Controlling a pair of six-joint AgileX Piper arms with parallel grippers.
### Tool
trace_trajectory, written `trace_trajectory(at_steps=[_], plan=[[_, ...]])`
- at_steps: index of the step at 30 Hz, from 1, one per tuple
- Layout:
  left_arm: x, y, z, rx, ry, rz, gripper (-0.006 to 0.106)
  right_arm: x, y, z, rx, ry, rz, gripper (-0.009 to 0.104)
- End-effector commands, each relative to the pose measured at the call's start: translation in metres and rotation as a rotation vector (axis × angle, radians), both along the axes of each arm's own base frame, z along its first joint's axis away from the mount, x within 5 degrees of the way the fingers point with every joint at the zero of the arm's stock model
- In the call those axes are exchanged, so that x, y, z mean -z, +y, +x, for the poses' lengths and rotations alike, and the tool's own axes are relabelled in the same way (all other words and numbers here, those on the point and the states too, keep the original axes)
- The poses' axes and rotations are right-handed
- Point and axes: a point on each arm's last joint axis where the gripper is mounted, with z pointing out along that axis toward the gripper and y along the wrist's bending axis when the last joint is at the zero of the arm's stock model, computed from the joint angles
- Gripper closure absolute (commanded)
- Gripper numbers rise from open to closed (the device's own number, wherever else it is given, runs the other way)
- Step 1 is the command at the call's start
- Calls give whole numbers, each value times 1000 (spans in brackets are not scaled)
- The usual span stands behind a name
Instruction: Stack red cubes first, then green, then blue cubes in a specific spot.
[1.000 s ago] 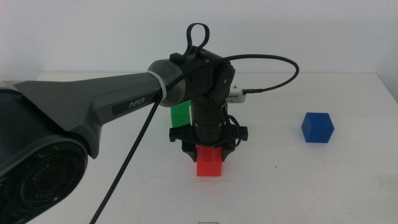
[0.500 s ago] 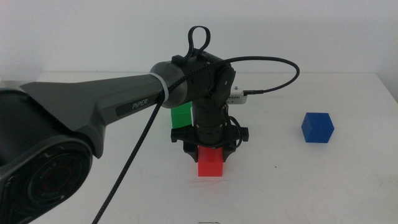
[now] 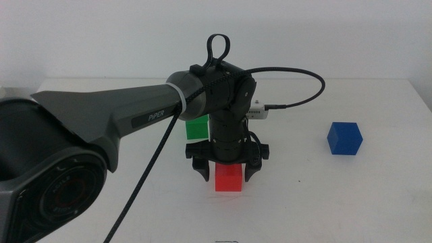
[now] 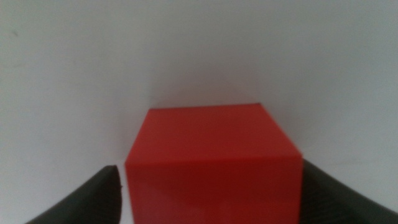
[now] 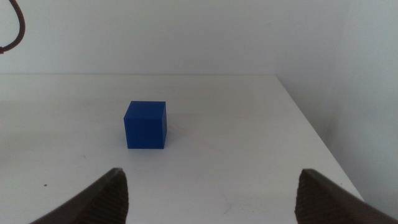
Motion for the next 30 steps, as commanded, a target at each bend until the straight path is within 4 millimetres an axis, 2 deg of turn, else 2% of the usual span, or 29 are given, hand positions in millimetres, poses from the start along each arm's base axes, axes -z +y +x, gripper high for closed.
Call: trace_trajectory(at_steps=[1, 4, 7, 12, 16, 24, 30], plan=[[-39, 1, -2, 3, -59, -52, 7, -14, 0, -1, -4, -113, -19, 6], [-53, 2, -2, 10, -66, -47, 7, -14, 0, -1, -4, -113, -19, 6], [-77, 6, -3, 18, -100, -37, 7, -14, 0, -1, -4, -113, -19, 6], [-118, 18, -10, 20, -164, -9, 7, -14, 0, -1, -4, -113, -19, 6], [-140, 29, -12, 23, -253, 28, 7, -14, 0, -1, -4, -113, -19, 6], [-164, 46, -12, 6, -389, 116, 7, -14, 0, -1, -4, -113, -19, 6], [-163, 50, 1, 9, -453, 98, 7, -14, 0, -1, -4, -113, -19, 6]])
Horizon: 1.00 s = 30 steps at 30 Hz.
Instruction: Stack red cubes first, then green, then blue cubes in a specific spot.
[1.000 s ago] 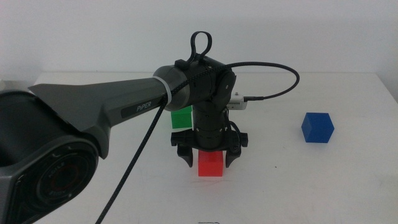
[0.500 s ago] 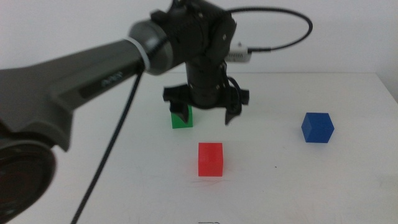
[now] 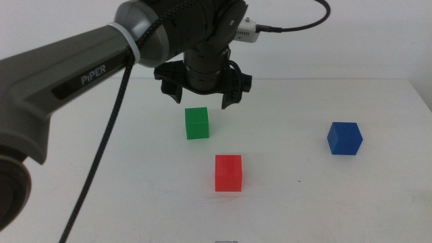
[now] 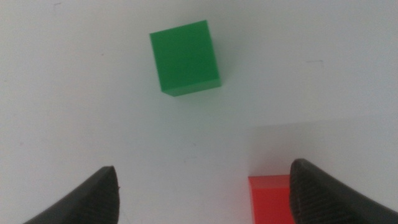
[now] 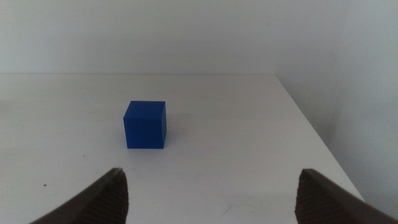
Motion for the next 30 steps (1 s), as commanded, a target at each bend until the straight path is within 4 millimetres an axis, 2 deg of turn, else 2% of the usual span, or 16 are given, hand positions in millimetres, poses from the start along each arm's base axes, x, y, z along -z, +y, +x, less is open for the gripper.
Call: trace_trajectory(at_steps=[1, 9, 17, 23, 30], plan=[[-31, 14, -1, -21, -75, -53, 7, -14, 0, -1, -4, -113, -19, 6], [-10, 34, 39, -76, -54, -245, 7, -14, 0, -1, -4, -113, -19, 6], [19, 28, 67, -92, -55, -278, 7, -14, 0, -1, -4, -113, -19, 6], [42, 22, 80, -94, -35, -247, 7, -14, 0, -1, -4, -113, -19, 6], [45, 25, 83, -101, -52, -212, 7, -14, 0, -1, -4, -113, -19, 6]])
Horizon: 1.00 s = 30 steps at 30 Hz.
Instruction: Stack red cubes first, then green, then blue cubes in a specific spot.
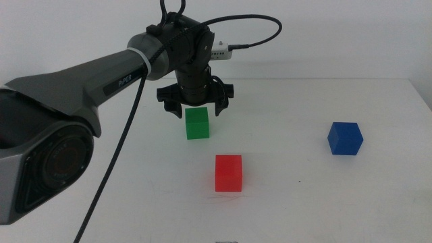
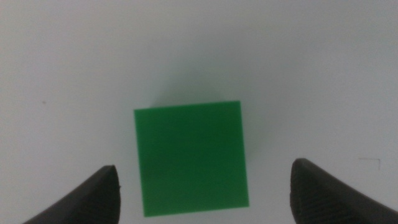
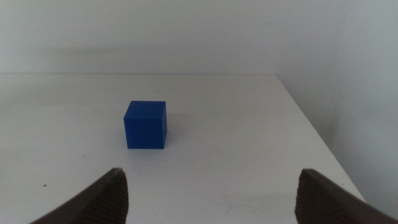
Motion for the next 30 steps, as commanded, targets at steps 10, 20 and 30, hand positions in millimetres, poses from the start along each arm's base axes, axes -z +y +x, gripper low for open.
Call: trace_trajectory(at_steps=[10, 20, 30], plan=[[-22, -2, 7, -7, -116, -41, 8, -14, 0, -1, -4, -113, -19, 6], [-11, -5, 13, -2, -139, -55, 33, -14, 0, -1, -4, -113, -19, 6], [-37, -3, 1, 33, -124, -79, 75, -14, 0, -1, -4, -113, -19, 6]])
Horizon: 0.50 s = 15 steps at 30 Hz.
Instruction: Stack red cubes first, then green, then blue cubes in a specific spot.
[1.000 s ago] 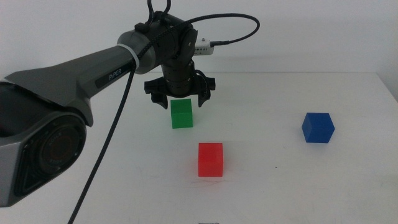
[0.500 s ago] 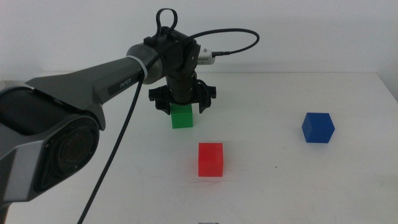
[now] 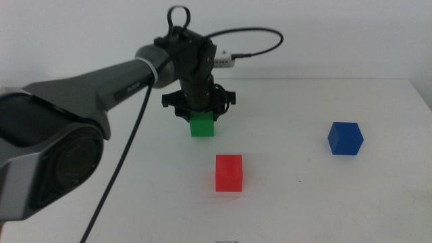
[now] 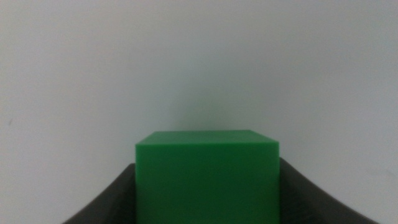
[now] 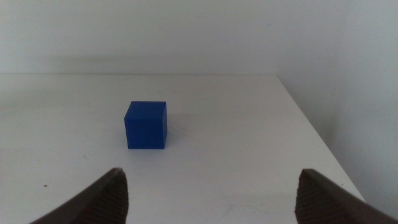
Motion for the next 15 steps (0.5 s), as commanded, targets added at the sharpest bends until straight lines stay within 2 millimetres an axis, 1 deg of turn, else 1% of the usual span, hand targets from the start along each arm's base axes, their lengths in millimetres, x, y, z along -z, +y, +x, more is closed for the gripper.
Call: trace_trajectory(at_steps=[1, 5, 8, 11, 15], plan=[[-66, 3, -11, 3, -105, -77, 75, -14, 0, -1, -4, -113, -19, 6], [-89, 2, -32, 28, -156, -89, 74, -14, 0, -1, -4, -113, -19, 6], [-101, 4, -57, 18, -170, -110, 74, -14, 0, -1, -4, -113, -19, 6], [-111, 6, -86, 1, -172, -131, 74, -14, 0, -1, -4, -113, -19, 6], [-117, -1, -122, -7, -183, -130, 74, -14, 0, -1, -4, -113, -19, 6]])
